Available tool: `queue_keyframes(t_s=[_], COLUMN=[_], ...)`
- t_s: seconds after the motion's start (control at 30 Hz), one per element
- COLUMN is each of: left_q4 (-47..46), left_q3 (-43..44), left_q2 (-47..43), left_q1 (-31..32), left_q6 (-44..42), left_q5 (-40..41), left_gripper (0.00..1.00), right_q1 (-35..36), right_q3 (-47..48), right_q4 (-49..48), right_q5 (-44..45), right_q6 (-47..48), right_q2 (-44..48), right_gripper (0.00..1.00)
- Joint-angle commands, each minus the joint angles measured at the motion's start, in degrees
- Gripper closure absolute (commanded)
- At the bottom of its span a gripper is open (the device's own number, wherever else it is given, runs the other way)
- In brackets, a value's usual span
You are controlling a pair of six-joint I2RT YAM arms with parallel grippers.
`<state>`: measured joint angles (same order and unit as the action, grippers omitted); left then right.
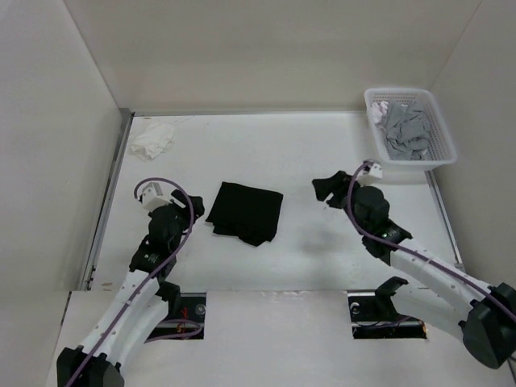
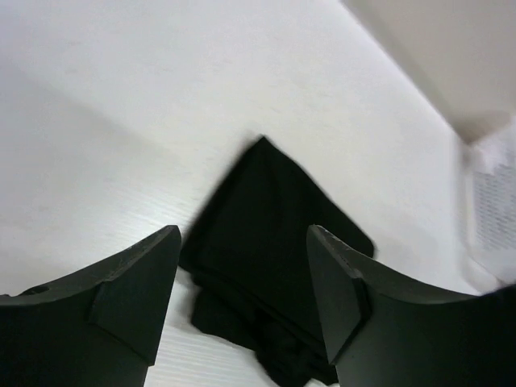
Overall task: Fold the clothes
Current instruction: Fold the tank top
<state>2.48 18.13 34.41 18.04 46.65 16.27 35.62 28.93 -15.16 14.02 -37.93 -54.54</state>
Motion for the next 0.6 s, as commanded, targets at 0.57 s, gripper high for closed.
queue_keyframes(t_s=[0.57], left_q4=[-0.98], left_q3=[1.73], left_q2=[11.9], left_q1=[-13.78], left_q6=[1.69], left_q5=[-3.88], left_gripper=[0.36], right_q1=[-9.65], right_q3=[-7.66], right_q4=[-11.56], right_q5=[4.17], right_q6=[-2.5], right_q2=[-8.03], right_gripper=[0.27])
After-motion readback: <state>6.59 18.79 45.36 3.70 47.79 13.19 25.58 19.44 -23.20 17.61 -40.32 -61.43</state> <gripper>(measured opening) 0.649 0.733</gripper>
